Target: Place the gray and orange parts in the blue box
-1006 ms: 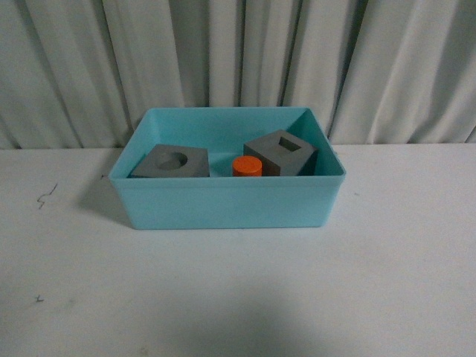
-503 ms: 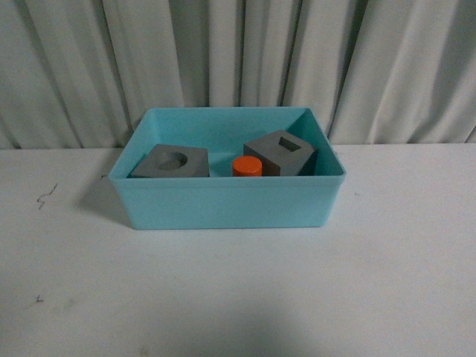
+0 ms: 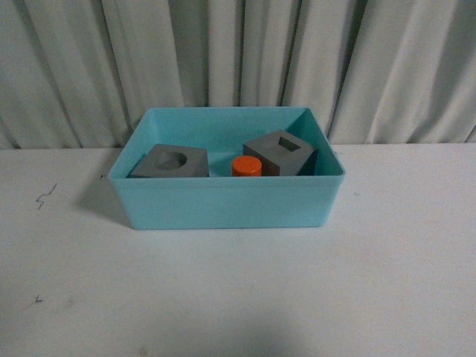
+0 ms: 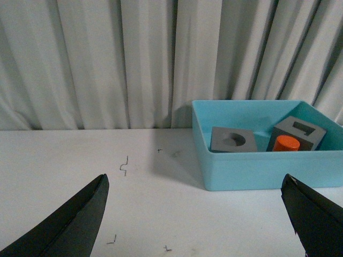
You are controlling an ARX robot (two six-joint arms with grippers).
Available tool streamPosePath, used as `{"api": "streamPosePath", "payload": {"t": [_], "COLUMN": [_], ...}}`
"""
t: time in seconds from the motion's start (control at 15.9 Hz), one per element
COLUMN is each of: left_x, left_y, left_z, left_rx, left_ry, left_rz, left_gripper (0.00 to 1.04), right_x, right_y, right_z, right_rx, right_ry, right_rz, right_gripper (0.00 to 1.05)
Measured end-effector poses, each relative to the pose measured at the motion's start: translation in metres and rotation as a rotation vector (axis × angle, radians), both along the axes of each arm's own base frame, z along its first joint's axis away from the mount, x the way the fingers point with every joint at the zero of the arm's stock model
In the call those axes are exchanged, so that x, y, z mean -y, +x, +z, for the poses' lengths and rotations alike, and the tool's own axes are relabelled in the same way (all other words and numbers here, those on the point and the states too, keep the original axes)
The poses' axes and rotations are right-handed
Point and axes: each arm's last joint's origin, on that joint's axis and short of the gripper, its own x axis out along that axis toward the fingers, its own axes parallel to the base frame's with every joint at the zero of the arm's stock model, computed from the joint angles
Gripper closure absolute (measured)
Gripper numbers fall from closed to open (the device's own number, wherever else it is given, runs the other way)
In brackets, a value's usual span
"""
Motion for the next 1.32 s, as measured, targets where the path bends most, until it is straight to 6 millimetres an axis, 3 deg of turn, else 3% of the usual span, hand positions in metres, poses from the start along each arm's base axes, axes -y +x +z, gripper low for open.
{"api": "streamPosePath", "payload": {"t": [0.31,0.82,1.32], "left_x": [0.0000,0.0000,0.0000], "left_y": [0.0000,0.0000,0.0000], "left_z": [0.0000,0.0000,0.0000], "left_rx": [0.000,0.000,0.000], "left_ry": [0.000,0.000,0.000], "left_rz": [0.000,0.000,0.000], "left_gripper": [0.07,0.07,0.07], "right_x": [0.0000,0.0000,0.0000], "right_y": [0.0000,0.0000,0.0000], "right_z": [0.0000,0.0000,0.0000], "right_rx": [0.000,0.000,0.000], "right_ry": [-0.001,-0.001,-0.001], "right_rz": [0.000,0.000,0.000], "right_gripper": [0.99,0.04,0.06]}}
